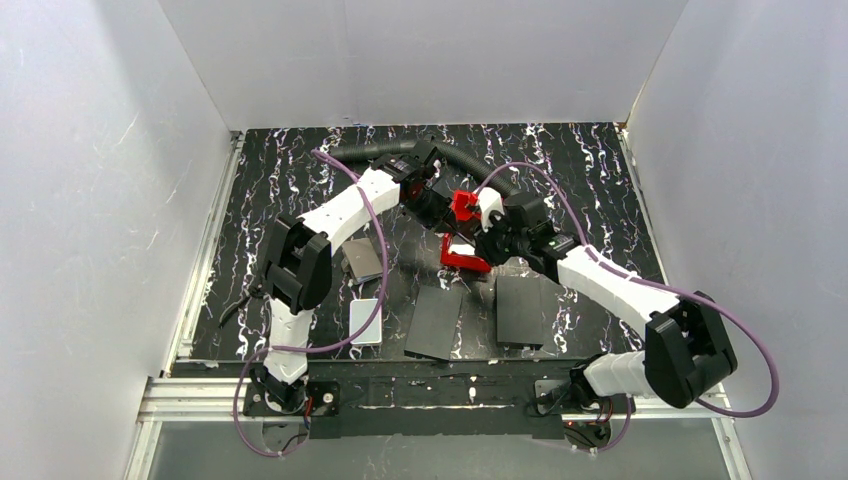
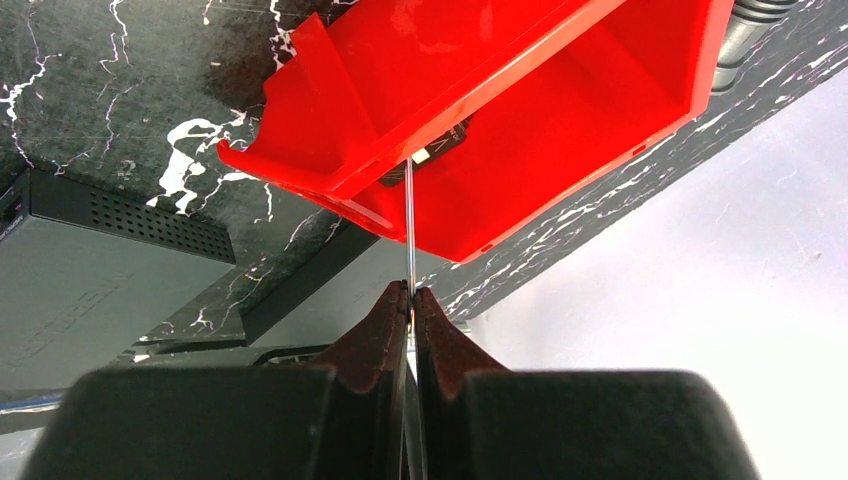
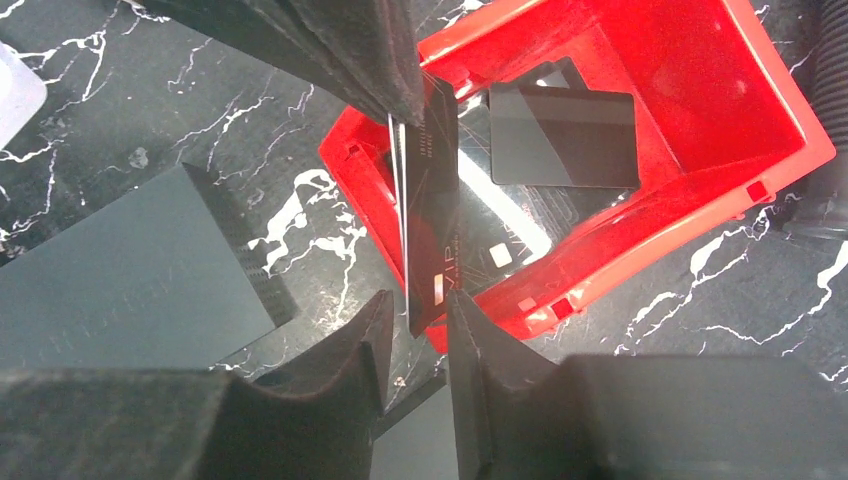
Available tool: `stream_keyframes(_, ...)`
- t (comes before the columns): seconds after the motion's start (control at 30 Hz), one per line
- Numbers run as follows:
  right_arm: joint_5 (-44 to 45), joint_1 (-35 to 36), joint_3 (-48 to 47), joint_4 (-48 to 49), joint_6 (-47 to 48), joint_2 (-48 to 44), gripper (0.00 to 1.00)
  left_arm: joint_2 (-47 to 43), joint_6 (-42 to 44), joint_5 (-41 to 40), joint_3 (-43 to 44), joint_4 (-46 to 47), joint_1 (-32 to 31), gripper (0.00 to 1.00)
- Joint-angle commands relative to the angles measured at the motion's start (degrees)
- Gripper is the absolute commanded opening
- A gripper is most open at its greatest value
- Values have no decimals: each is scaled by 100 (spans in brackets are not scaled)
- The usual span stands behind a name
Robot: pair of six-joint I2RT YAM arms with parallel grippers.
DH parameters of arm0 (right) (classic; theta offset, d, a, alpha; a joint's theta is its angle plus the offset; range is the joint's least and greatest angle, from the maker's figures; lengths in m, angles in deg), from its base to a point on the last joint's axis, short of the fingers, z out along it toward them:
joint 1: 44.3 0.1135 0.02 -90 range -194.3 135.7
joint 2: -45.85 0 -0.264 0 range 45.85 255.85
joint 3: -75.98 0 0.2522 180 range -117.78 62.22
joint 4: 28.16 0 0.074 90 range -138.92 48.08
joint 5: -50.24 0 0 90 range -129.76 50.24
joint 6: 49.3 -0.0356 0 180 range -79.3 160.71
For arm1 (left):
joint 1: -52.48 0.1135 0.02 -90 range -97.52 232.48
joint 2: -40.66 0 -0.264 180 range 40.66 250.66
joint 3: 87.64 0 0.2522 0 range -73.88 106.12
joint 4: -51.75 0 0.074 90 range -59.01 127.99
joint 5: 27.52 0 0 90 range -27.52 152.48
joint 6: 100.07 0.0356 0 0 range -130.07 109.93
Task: Put the credit cards into the card holder
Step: Pick up the credit card from the storage box.
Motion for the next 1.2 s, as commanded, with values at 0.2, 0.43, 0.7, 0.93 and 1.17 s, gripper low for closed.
stream_keyframes(0.2, 736, 100, -258, 452, -379, 27, 1, -37, 62, -37, 302, -181, -23, 0)
stream_keyframes(0.43, 550, -225, -21, 824, -1271, -113, 1, -305, 580, -86, 73, 601, -7, 42)
stream_keyframes(0.7, -496, -1095, 119, 1285, -2423, -153, 1, -1185, 2043, -537, -210, 1483, 141, 91)
stream_keyframes(0.93, -1717, -1842, 411, 2363, -4604, -91, 1, -2715, 2626, 985, -2788, 5134, 557, 98)
stream_keyframes(1.17, -2680, -1970, 895, 4408, -6840, 167, 1, -2596, 1704, 2508, -4162, 7793, 847, 82)
